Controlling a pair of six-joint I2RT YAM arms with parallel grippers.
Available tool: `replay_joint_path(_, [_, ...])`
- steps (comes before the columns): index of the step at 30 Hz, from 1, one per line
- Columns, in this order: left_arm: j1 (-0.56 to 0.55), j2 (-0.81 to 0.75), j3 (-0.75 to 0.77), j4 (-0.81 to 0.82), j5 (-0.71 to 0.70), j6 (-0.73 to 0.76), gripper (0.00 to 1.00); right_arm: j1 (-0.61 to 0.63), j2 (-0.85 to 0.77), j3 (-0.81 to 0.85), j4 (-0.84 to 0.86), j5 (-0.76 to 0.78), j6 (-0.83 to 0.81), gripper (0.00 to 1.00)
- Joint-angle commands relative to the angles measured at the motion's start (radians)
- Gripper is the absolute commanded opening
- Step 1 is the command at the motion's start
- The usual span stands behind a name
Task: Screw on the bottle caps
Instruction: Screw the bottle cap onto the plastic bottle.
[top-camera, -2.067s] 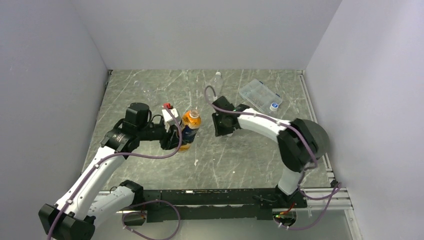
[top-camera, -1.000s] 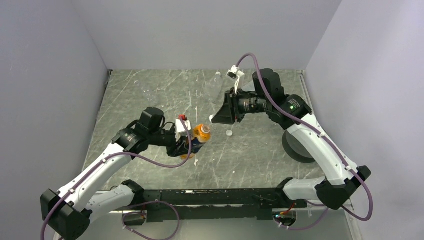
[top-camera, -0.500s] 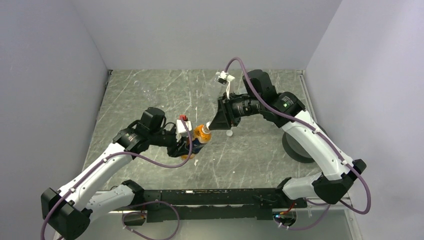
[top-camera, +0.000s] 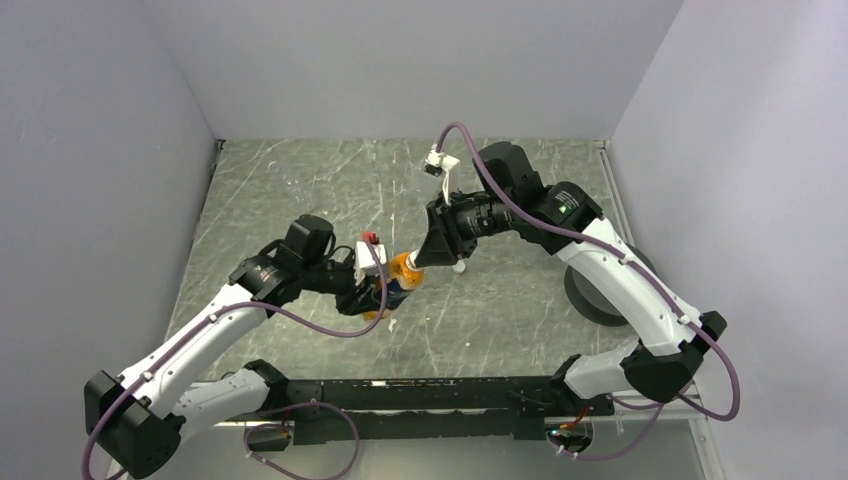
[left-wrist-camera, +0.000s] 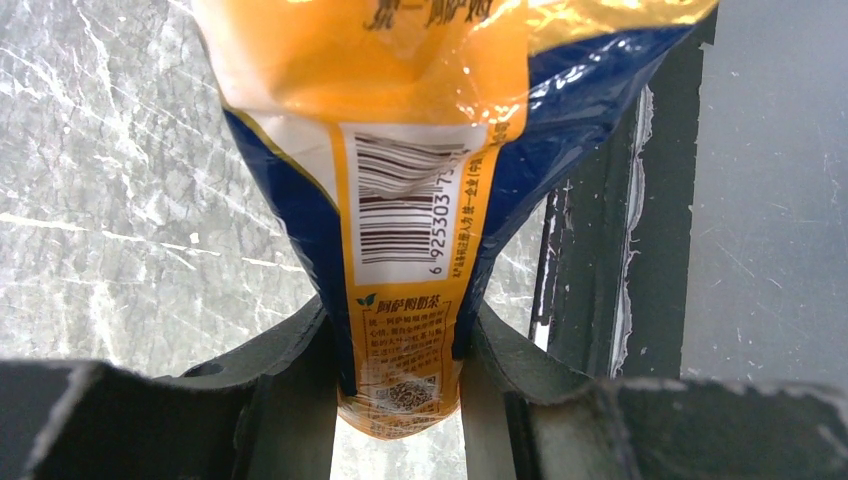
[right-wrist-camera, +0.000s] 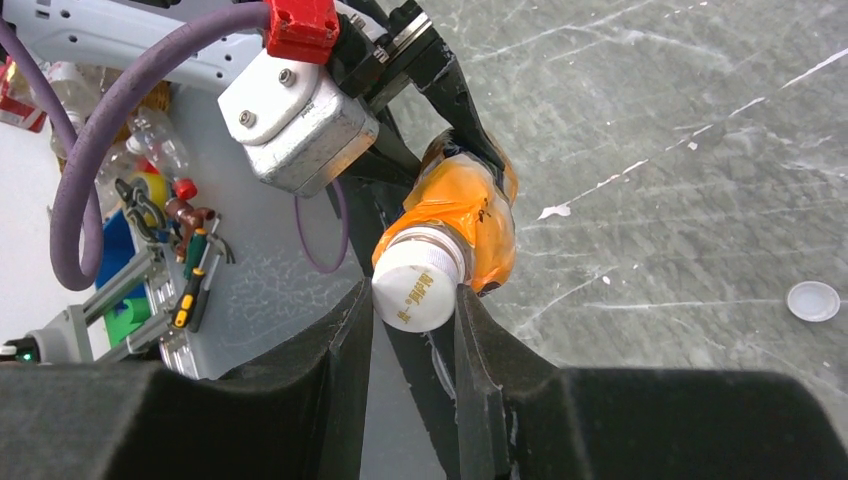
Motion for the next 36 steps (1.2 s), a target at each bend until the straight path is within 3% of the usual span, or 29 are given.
replay_joint_path(1, [-0.014, 0.007, 0.026, 0.005, -0.005, 0.022, 0.00, 0.027, 0.010, 0.057, -0.044, 0.020, -0.040, 0.14])
replay_joint_path(36, [-0.050, 0.049, 0.065, -0.045, -0.016, -0.016, 0.00, 0.173, 0.079, 0.163, -0.206, 0.245, -0.050, 0.10])
